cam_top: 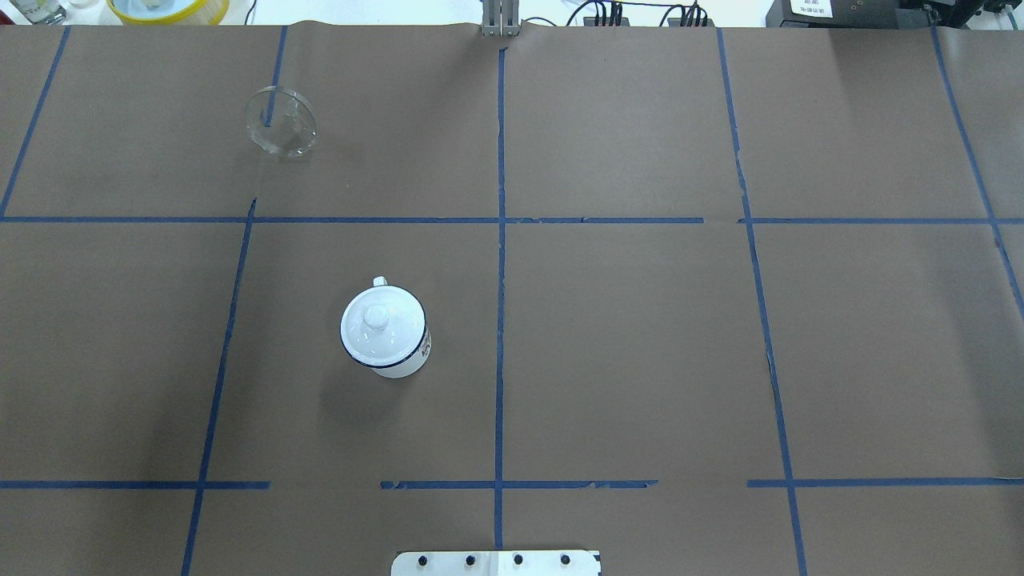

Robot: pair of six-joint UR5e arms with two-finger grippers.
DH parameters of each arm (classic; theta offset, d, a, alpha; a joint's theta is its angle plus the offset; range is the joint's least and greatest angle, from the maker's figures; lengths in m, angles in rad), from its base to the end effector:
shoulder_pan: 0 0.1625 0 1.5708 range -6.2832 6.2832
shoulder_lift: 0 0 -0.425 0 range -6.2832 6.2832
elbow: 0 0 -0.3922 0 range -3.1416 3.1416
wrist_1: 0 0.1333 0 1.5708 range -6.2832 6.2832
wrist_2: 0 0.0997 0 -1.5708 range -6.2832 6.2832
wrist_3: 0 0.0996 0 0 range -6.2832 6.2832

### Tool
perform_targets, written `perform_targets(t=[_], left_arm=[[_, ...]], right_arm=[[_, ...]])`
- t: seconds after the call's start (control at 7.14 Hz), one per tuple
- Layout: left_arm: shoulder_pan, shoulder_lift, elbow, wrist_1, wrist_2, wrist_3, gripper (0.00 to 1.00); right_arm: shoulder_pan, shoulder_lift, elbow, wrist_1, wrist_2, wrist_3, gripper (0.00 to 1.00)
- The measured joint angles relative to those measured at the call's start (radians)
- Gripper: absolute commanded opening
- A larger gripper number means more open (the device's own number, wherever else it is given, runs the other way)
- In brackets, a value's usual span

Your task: Place funnel on cup

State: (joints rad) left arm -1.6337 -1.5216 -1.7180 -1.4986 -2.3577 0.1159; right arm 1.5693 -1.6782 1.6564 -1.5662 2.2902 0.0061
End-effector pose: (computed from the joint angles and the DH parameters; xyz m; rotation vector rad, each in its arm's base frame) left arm -0.0922 -0.4660 0.6163 0.0946 0.7817 0.0604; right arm 0.0670 -0.4450 0.6702 -0.0192 -0.7193 0.0106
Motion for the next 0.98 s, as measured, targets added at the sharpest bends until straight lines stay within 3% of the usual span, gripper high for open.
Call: perform_targets(t=[0.7, 0.98], left_arm=[[0.041, -0.029, -0.051, 0.001, 0.011, -0.003, 1.00], [0.090, -0.149, -0.102, 0.002, 0.060, -0.060, 1.00]], right_arm=[[0.000, 0.000, 0.000, 0.000, 0.000, 0.000, 1.00], [0.000, 0.000, 0.000, 0.000, 0.000, 0.000, 1.00]])
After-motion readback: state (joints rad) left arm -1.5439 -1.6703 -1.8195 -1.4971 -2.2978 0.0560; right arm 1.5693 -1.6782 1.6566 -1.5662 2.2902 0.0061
